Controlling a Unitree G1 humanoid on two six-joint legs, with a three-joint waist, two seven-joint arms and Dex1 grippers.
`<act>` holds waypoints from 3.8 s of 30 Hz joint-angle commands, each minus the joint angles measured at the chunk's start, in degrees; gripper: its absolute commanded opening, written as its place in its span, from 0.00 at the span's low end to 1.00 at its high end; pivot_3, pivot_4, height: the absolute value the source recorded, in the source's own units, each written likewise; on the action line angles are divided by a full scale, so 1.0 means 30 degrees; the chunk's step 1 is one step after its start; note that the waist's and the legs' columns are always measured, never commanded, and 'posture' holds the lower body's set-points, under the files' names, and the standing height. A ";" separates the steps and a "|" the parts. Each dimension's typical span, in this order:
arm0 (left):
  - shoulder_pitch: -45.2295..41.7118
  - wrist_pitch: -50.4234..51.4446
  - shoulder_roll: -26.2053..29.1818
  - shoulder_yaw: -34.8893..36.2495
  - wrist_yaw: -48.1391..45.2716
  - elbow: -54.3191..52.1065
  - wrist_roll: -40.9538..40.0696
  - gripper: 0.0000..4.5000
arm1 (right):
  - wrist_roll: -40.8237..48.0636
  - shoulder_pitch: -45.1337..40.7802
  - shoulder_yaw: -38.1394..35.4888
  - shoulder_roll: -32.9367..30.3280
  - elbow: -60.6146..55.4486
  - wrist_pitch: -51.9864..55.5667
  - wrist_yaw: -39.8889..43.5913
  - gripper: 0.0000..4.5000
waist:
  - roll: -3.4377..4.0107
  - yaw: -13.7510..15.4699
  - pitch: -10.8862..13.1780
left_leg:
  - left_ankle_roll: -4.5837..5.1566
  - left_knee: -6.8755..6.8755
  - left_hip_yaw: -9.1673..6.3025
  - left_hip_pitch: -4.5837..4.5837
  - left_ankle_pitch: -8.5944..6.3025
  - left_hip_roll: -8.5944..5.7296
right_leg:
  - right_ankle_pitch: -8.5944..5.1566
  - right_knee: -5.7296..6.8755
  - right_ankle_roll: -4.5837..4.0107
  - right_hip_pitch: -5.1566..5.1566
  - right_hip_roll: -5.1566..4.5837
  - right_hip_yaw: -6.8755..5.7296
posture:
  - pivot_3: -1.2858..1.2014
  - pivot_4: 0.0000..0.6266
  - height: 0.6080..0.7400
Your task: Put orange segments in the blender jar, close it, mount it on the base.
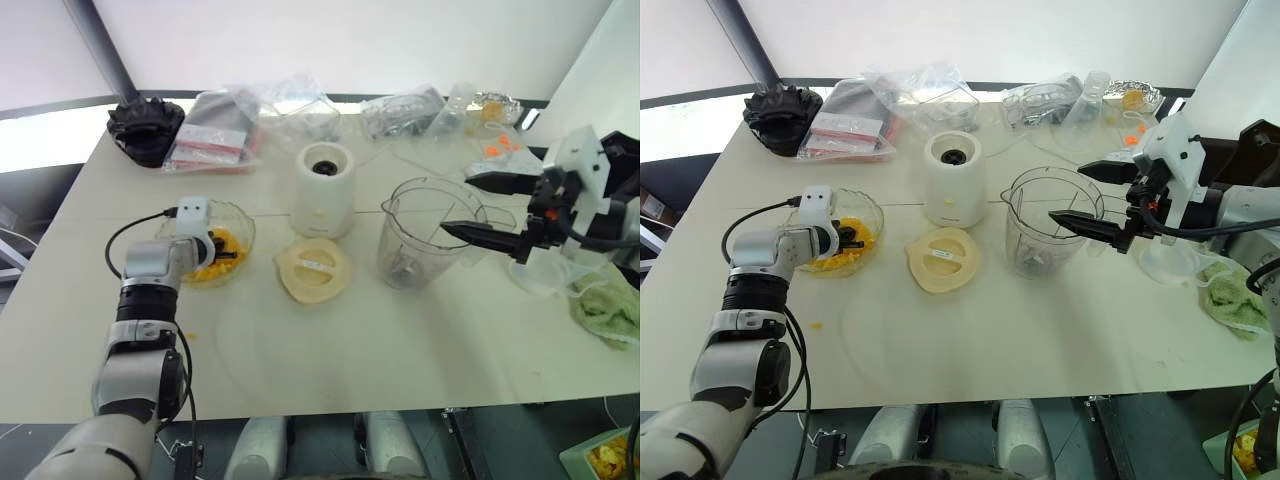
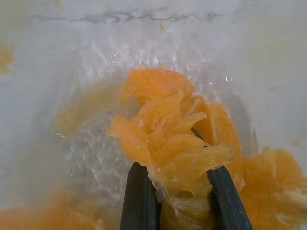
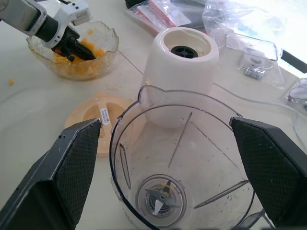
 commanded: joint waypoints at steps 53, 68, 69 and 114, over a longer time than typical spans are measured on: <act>-1.3217 -1.0657 -0.6274 -0.3102 -1.5556 0.5032 -0.5718 0.01 | 0.1522 0.8004 -1.0122 0.2043 -0.6975 0.2133 -0.3650 1.00 | -0.0015 0.0036 0.0013 | 0.0106 0.0214 0.0025 -0.0310 -0.0055 -0.0039 | 0.0012 -0.0007 0.0036 -0.0172 0.0036 -0.0036 | 0.52 0.24 1.00; -1.1395 -1.4442 -0.7245 -0.6462 -2.0608 0.8324 -0.1035 0.01 | 0.3834 1.1396 -1.3546 0.3032 -0.9511 0.2819 -0.5735 1.00 | -0.0004 0.0065 0.0012 | 0.0132 0.0252 0.0042 -0.0306 -0.0070 -0.0018 | 0.0013 0.0017 0.0030 -0.0172 0.0039 -0.0018 | 0.52 0.24 1.00; -1.1115 -1.4795 -0.7178 -0.6850 -2.1077 0.8408 -0.0612 0.01 | 0.3921 1.1462 -1.3539 0.2997 -0.9506 0.2787 -0.5816 1.00 | -0.0004 0.0065 0.0011 | 0.0132 0.0252 0.0041 -0.0306 -0.0070 -0.0019 | 0.0013 0.0017 0.0030 -0.0172 0.0040 -0.0017 | 0.52 0.24 1.00; -0.3966 -0.6527 -0.0567 -0.2858 -1.6778 -0.4454 -0.3843 0.99 | 0.4514 1.7182 -1.3027 0.4694 -0.9669 0.0913 -0.8374 1.00 | 0.0019 0.0026 -0.0006 | 0.0136 0.0291 0.0013 -0.0265 -0.0072 0.0027 | 0.0039 0.0084 0.0070 -0.0153 0.0048 0.0033 | 0.52 0.24 1.00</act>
